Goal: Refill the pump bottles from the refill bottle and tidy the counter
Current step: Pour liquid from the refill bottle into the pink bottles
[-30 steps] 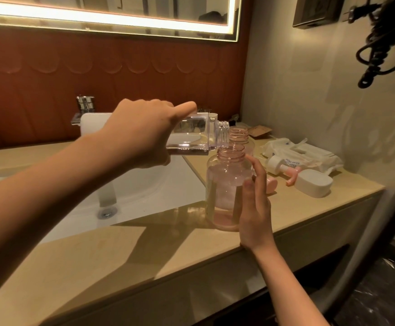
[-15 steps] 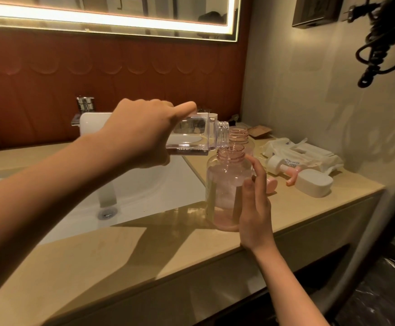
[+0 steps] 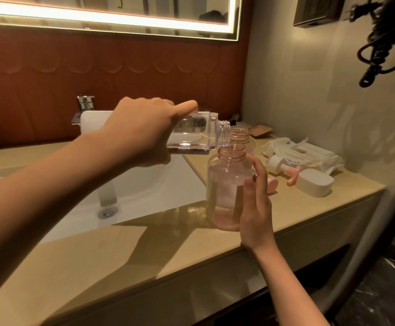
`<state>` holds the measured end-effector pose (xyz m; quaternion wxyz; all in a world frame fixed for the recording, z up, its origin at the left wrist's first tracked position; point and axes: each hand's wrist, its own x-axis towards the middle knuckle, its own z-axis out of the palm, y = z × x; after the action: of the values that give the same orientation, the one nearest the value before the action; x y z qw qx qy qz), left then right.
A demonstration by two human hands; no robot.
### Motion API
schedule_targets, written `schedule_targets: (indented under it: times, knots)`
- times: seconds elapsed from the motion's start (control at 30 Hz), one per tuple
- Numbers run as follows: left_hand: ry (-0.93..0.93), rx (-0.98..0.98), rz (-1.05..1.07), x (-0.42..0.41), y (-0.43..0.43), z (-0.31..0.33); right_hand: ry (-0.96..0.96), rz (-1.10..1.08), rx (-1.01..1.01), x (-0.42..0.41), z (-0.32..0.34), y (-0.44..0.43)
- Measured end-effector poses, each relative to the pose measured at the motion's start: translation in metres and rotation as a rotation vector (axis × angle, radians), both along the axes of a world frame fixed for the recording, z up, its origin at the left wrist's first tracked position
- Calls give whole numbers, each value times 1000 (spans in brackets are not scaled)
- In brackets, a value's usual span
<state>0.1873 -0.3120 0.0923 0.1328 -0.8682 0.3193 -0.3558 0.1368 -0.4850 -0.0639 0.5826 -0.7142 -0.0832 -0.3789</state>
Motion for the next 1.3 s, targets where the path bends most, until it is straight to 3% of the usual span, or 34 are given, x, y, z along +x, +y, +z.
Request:
schedule_targets:
  times: [0.5,0.8,1.07,1.3]
  knots:
    - [35,4,29,-2,1,1,-1,-5,-2,0,0,1]
    - [194,-80,63,-6,3,-7,9,-17,1,0,0,0]
    - [498,-328,5,-15,8,-28,11,-31,-5,0,0,0]
    - [611,-648,-127,-16,21,-47,25,-70,-24,-1,0,2]
